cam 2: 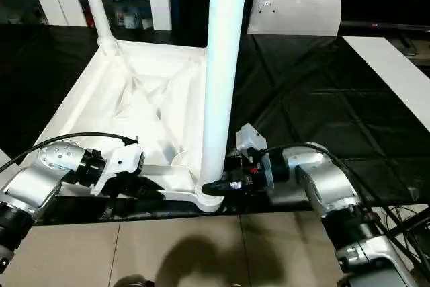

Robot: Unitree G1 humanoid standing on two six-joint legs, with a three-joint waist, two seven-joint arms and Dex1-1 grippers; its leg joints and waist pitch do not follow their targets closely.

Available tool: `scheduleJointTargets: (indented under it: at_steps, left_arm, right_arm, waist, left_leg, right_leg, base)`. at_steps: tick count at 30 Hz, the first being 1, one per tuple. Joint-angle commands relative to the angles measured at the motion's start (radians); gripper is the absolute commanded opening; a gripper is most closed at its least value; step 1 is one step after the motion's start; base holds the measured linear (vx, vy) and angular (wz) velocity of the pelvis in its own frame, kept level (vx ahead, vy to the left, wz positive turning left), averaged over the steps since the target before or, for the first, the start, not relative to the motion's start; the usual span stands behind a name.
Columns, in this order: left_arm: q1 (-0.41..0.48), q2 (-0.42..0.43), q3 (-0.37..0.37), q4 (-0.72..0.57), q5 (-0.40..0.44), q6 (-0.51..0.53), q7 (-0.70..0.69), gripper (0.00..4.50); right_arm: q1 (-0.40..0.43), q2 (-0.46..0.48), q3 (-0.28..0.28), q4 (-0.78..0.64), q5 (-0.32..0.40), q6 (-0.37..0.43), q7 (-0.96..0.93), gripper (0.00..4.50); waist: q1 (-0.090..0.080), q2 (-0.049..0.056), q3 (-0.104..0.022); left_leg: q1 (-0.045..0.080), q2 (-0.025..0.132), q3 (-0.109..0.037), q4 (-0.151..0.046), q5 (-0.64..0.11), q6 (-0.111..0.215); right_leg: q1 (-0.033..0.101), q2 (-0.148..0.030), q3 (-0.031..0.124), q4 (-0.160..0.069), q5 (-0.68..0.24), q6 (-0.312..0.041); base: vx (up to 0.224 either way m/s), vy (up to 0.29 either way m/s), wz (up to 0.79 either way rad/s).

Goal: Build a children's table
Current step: Rotate leg to tighten

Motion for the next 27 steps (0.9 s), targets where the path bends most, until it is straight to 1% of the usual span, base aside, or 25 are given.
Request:
scheduleJointTargets:
  at_steps: [1, 2, 5, 6, 7, 8, 9, 10, 11, 12, 13, 14, 15, 16, 17, 18, 19, 20, 21, 22, 23, 24, 25, 26, 27]
  left_arm:
    - [-0.009, -0.021, 0.002, 0.002, -0.020, 0.019, 0.006, 0.00]
    - [-0.010, -0.030, 0.012, 0.003, -0.024, 0.037, 0.024, 0.00]
    - [-0.011, -0.041, 0.021, 0.007, -0.021, 0.043, 0.051, 0.00]
    - [-0.013, -0.069, 0.041, 0.009, -0.013, 0.069, 0.125, 0.00]
    - [-0.015, -0.081, 0.049, 0.008, -0.009, 0.083, 0.158, 0.00]
    - [-0.015, -0.081, 0.049, 0.008, -0.009, 0.083, 0.158, 0.00]
    - [-0.017, -0.093, 0.055, 0.005, -0.007, 0.114, 0.187, 0.00]
    - [-0.024, -0.124, 0.071, 0.002, -0.004, 0.165, 0.250, 0.00]
    - [-0.030, -0.139, 0.079, 0.002, -0.004, 0.187, 0.277, 0.00]
    - [-0.033, -0.147, 0.080, 0.002, 0.000, 0.199, 0.293, 0.00]
    - [-0.038, -0.159, 0.083, 0.003, 0.008, 0.218, 0.318, 0.00]
    - [-0.057, -0.197, 0.084, 0.014, 0.038, 0.262, 0.391, 0.00]
    - [-0.062, -0.208, 0.085, 0.018, 0.045, 0.272, 0.412, 0.00]
    - [-0.070, -0.227, 0.086, 0.025, 0.056, 0.288, 0.445, 0.00]
    - [-0.086, -0.261, 0.089, 0.038, 0.071, 0.312, 0.500, 0.00]
    - [-0.102, -0.296, 0.095, 0.052, 0.084, 0.333, 0.558, 0.00]
    - [-0.110, -0.315, 0.098, 0.057, 0.090, 0.341, 0.587, 0.00]
    - [-0.127, -0.355, 0.105, 0.076, 0.101, 0.356, 0.651, 0.00]
    - [-0.130, -0.363, 0.105, 0.080, 0.105, 0.358, 0.664, 0.00]
    - [-0.140, -0.384, 0.106, 0.090, 0.116, 0.364, 0.698, 0.00]
    - [-0.144, -0.392, 0.103, 0.096, 0.125, 0.366, 0.714, 0.00]
    - [-0.148, -0.399, 0.099, 0.098, 0.136, 0.370, 0.730, 0.00]
    - [-0.151, -0.405, 0.096, 0.100, 0.146, 0.367, 0.741, 0.00]
    - [-0.154, -0.411, 0.093, 0.102, 0.152, 0.365, 0.744, 0.00]
    - [-0.154, -0.407, 0.087, 0.104, 0.158, 0.356, 0.738, 0.00]
  right_arm:
    - [-0.010, 0.011, 0.005, 0.010, -0.001, 0.002, 0.008, 2.09]
    - [-0.002, 0.014, 0.000, 0.001, 0.006, 0.009, 0.001, 2.05]
    - [0.011, 0.020, -0.008, -0.014, 0.016, 0.017, -0.015, 2.04]
    - [0.045, 0.049, -0.036, -0.052, 0.036, 0.041, -0.087, 2.04]
    - [0.060, 0.063, -0.048, -0.070, 0.043, 0.054, -0.125, 2.04]
    - [0.060, 0.063, -0.048, -0.070, 0.043, 0.054, -0.125, 2.04]
    - [0.071, 0.081, -0.054, -0.078, 0.032, 0.054, -0.173, 2.04]
    - [0.090, 0.128, -0.064, -0.090, 0.002, 0.059, -0.289, 2.04]
    - [0.096, 0.153, -0.068, -0.090, -0.017, 0.059, -0.343, 2.03]
    - [0.095, 0.167, -0.071, -0.089, -0.023, 0.069, -0.372, 2.02]
    - [0.095, 0.190, -0.075, -0.087, -0.032, 0.085, -0.416, 2.02]
    - [0.075, 0.261, -0.084, -0.068, -0.055, 0.128, -0.532, 2.01]
    - [0.067, 0.281, -0.086, -0.059, -0.064, 0.134, -0.566, 2.00]
    - [0.055, 0.312, -0.088, -0.044, -0.079, 0.144, -0.621, 2.00]
    - [0.032, 0.363, -0.097, -0.015, -0.101, 0.157, -0.711, 2.00]
    - [0.008, 0.414, -0.113, 0.020, -0.113, 0.171, -0.801, 2.00]
    - [-0.001, 0.440, -0.126, 0.033, -0.119, 0.180, -0.852, 2.00]
    - [-0.020, 0.484, -0.144, 0.072, -0.145, 0.180, -0.959, 2.00]
    - [-0.024, 0.493, -0.147, 0.081, -0.151, 0.178, -0.982, 2.00]
    - [-0.033, 0.517, -0.156, 0.105, -0.165, 0.174, -1.039, 2.00]
    - [-0.036, 0.531, -0.164, 0.116, -0.167, 0.162, -1.066, 2.00]
    - [-0.037, 0.546, -0.174, 0.119, -0.172, 0.159, -1.089, 2.00]
    - [-0.037, 0.563, -0.183, 0.120, -0.177, 0.151, -1.105, 2.00]
    - [-0.034, 0.575, -0.187, 0.113, -0.191, 0.130, -1.122, 2.00]
    - [-0.031, 0.575, -0.188, 0.107, -0.194, 0.116, -1.121, 2.34]
  waist:
    - [0.001, 0.006, -0.065]
    - [0.001, 0.006, -0.064]
    - [0.002, 0.005, -0.064]
    - [0.001, 0.006, -0.065]
    - [0.002, 0.004, -0.063]
    - [0.001, 0.003, -0.064]
    - [0.001, 0.003, -0.065]
    - [-0.002, 0.002, -0.061]
    - [-0.006, 0.003, -0.059]
    - [-0.009, 0.001, -0.061]
    - [-0.016, -0.001, -0.061]
    - [-0.021, -0.004, -0.059]
    - [-0.024, -0.002, -0.059]
    - [-0.028, -0.001, -0.057]
    - [-0.032, -0.001, -0.058]
    - [-0.034, -0.003, -0.058]
    - [-0.036, -0.001, -0.058]
    - [-0.039, -0.004, -0.058]
    - [-0.037, -0.001, -0.058]
    - [-0.037, -0.003, -0.060]
    - [-0.035, -0.001, -0.062]
    - [-0.036, -0.002, -0.062]
    - [-0.033, 0.001, -0.063]
    - [-0.031, 0.002, -0.063]
    - [-0.031, 0.002, -0.063]
  left_leg:
    - [0.009, 0.045, -0.010, -0.067, -0.117, 0.031]
    - [0.010, 0.045, -0.010, -0.067, -0.119, 0.030]
    - [0.009, 0.045, -0.010, -0.067, -0.117, 0.029]
    - [0.009, 0.045, -0.010, -0.067, -0.118, 0.029]
    - [0.010, 0.046, -0.010, -0.068, -0.118, 0.027]
    - [0.011, 0.044, -0.011, -0.069, -0.128, 0.024]
    - [0.010, 0.042, -0.012, -0.070, -0.126, 0.022]
    - [0.012, 0.045, -0.011, -0.073, -0.121, 0.009]
    - [0.010, 0.042, -0.013, -0.075, -0.149, 0.000]
    - [0.009, 0.040, -0.013, -0.074, -0.150, -0.006]
    - [0.006, 0.039, -0.014, -0.076, -0.140, -0.011]
    - [0.007, 0.038, -0.014, -0.076, -0.148, -0.010]
    - [0.007, 0.038, -0.014, -0.077, -0.149, -0.013]
    - [0.009, 0.037, -0.015, -0.079, -0.156, -0.020]
    - [0.010, 0.035, -0.015, -0.079, -0.161, -0.027]
    - [0.010, 0.035, -0.015, -0.079, -0.159, -0.031]
    - [0.012, 0.035, -0.016, -0.080, -0.166, -0.035]
    - [0.013, 0.036, -0.014, -0.079, -0.162, -0.034]
    - [0.013, 0.036, -0.015, -0.079, -0.159, -0.035]
    - [0.012, 0.036, -0.015, -0.080, -0.150, -0.031]
    - [0.012, 0.035, -0.014, -0.079, -0.138, -0.028]
    - [0.011, 0.035, -0.013, -0.079, -0.134, -0.024]
    - [0.011, 0.036, -0.014, -0.079, -0.124, -0.019]
    - [0.009, 0.035, -0.013, -0.079, -0.116, -0.016]
    - [0.009, 0.035, -0.013, -0.080, -0.119, -0.015]
  right_leg:
    - [0.046, -0.090, 0.046, -0.073, -0.030, -0.251]
    - [0.046, -0.089, 0.047, -0.073, -0.035, -0.249]
    - [0.047, -0.091, 0.048, -0.075, -0.041, -0.247]
    - [0.047, -0.090, 0.048, -0.075, -0.042, -0.246]
    - [0.045, -0.091, 0.049, -0.076, -0.040, -0.241]
    - [0.046, -0.092, 0.048, -0.079, -0.064, -0.238]
    - [0.048, -0.091, 0.047, -0.079, -0.073, -0.234]
    - [0.041, -0.090, 0.049, -0.079, -0.083, -0.228]
    - [0.043, -0.092, 0.047, -0.086, -0.135, -0.217]
    - [0.046, -0.092, 0.048, -0.085, -0.145, -0.212]
    - [0.047, -0.090, 0.047, -0.086, -0.157, -0.200]
    - [0.045, -0.090, 0.048, -0.090, -0.178, -0.192]
    - [0.044, -0.091, 0.049, -0.089, -0.184, -0.191]
    - [0.041, -0.090, 0.048, -0.093, -0.211, -0.184]
    - [0.040, -0.091, 0.048, -0.096, -0.236, -0.175]
    - [0.040, -0.092, 0.049, -0.096, -0.239, -0.174]
    - [0.038, -0.092, 0.049, -0.100, -0.253, -0.171]
    - [0.035, -0.092, 0.052, -0.099, -0.243, -0.170]
    - [0.035, -0.092, 0.051, -0.098, -0.235, -0.170]
    - [0.037, -0.091, 0.051, -0.096, -0.207, -0.169]
    - [0.038, -0.090, 0.052, -0.094, -0.169, -0.169]
    - [0.037, -0.089, 0.052, -0.093, -0.150, -0.169]
    - [0.039, -0.090, 0.052, -0.090, -0.118, -0.169]
    - [0.040, -0.089, 0.052, -0.089, -0.092, -0.169]
    - [0.040, -0.089, 0.052, -0.089, -0.087, -0.168]
  base:
    - [0.000, 0.000, 0.00]
    - [0.000, 0.000, 0.00]
    - [0.000, 0.000, 0.00]
    - [0.000, 0.000, 0.00]
    - [0.000, 0.000, 0.00]
    - [0.000, 0.000, 0.00]
    - [0.000, 0.000, 0.00]
    - [0.000, 0.000, 0.00]
    - [0.000, 0.000, 0.00]
    - [0.000, 0.000, 0.00]
    - [0.000, 0.000, 0.00]
    - [0.000, 0.000, 0.00]
    - [0.000, 0.000, 0.00]
    - [0.000, 0.000, 0.00]
    - [0.000, 0.000, 0.00]
    - [0.000, 0.000, 0.00]
    - [0.000, 0.000, 0.00]
    - [0.000, 0.000, 0.00]
    - [0.000, 0.000, 0.00]
    - [0.000, 0.000, 0.00]
    - [0.000, 0.000, 0.00]
    - [0.000, 0.000, 0.00]
    - [0.000, 0.000, 0.00]
    - [0.000, 0.000, 0.00]
    - [0.000, 0.000, 0.00]
